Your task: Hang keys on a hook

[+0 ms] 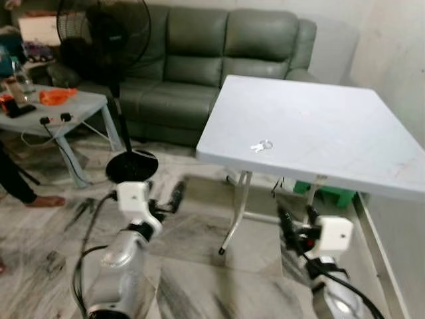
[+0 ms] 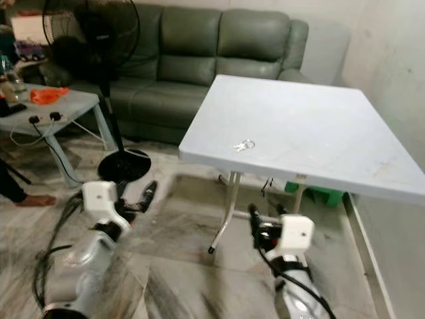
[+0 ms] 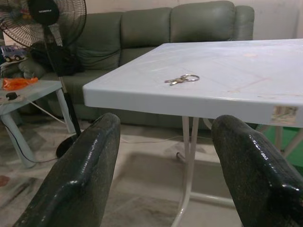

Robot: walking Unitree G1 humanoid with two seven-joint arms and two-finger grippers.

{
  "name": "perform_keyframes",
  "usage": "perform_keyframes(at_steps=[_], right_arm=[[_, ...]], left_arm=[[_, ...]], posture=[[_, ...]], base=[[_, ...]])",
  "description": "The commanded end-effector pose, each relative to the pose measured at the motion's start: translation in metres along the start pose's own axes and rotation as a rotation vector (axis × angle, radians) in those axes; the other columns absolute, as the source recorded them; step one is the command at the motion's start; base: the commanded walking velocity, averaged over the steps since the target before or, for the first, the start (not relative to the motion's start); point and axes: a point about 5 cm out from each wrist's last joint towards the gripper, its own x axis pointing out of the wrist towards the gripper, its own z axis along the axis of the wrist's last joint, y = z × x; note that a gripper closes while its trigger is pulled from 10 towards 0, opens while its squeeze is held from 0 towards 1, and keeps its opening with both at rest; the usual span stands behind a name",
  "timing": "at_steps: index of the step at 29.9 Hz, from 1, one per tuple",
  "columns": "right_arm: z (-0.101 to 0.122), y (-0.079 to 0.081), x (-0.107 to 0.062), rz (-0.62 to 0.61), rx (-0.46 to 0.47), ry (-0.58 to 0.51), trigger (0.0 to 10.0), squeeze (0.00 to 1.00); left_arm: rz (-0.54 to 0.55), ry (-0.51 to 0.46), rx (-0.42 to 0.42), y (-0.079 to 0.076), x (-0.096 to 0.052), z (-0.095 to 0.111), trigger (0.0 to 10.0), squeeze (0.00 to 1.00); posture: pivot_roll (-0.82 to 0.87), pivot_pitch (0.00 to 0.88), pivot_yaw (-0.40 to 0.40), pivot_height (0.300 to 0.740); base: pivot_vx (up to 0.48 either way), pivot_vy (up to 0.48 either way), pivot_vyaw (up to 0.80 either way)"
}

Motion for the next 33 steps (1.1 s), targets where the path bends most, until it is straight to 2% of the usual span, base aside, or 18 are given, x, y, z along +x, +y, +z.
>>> perform_keyframes(at_steps=[1, 9, 16, 33], right_arm=[[0.0010, -0.0089, -0.0020, -0.022, -0.014, 0.004, 10.0, 0.00], [0.0011, -0.0077, -0.0012, -0.014, -0.012, 0.002, 10.0, 0.00], [0.0006, -0.0070, -0.0013, -0.009, -0.012, 0.003, 10.0, 0.00], [-0.0002, -0.0069, -0.0037, -0.007, -0.011, 0.009, 10.0, 0.00]], left_arm=[[-0.032, -0.003, -0.009, -0.0115, 0.0045, 0.0000, 10.0, 0.00], [-0.005, 0.014, -0.011, -0.0097, 0.0043, -0.0023, 10.0, 0.00], [-0.027, 0.007, -0.016, -0.0108, 0.0046, -0.0015, 10.0, 0.00], [-0.027, 0.002, -0.027, -0.0109, 0.0024, -0.0012, 10.0, 0.00]], posture=[[-0.03, 0.000, -0.029, 0.740], [-0.03, 0.000, -0.028, 0.740], [-0.02, 0.000, -0.028, 0.740], [-0.02, 0.000, -0.027, 0.740]], base=[[0.000, 0.480, 0.00], [0.000, 0.060, 0.00], [0.000, 0.000, 0.00], [0.450, 0.000, 0.00]])
